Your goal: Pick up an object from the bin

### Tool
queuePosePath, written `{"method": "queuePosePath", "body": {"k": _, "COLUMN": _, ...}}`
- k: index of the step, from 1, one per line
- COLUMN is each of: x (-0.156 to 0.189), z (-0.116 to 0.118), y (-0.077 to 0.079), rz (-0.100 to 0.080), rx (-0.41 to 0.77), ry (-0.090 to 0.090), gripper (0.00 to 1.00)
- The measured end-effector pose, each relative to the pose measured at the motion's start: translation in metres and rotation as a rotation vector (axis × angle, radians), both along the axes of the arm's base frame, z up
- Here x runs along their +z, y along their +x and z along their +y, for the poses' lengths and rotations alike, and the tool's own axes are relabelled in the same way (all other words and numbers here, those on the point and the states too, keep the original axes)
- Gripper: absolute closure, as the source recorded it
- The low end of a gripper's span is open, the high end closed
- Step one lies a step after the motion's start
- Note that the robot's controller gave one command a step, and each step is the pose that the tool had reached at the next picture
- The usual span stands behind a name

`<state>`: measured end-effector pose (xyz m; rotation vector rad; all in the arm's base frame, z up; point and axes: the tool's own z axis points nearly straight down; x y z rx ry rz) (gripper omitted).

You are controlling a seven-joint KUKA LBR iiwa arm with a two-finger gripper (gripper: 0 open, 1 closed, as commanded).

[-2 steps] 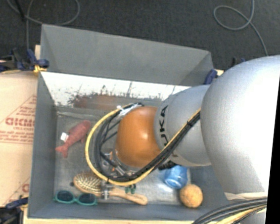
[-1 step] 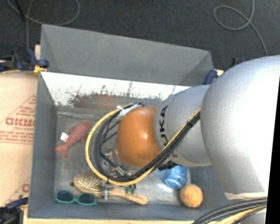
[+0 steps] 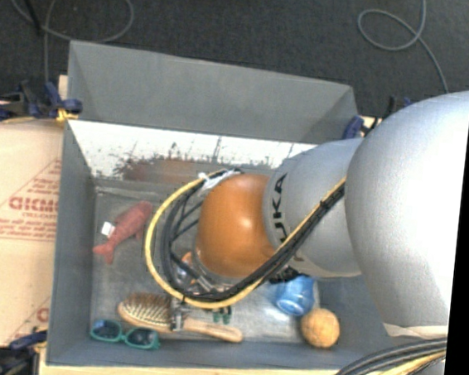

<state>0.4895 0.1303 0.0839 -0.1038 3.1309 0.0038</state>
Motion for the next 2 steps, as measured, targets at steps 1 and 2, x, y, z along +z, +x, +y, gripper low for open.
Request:
{"method": "queuePosePath", "body": {"k": 1, "x": 0.012, "z": 0.000, "y": 0.001, "rz": 0.003, "rx": -0.001, "ry": -0.001, "gripper": 1.00}}
{"method": "queuePosePath", "body": {"k": 2, "x": 0.028, "z": -0.001, "y": -0.002, "rz": 0.016, "rx": -0.002, "ry": -0.004, "gripper": 1.00}}
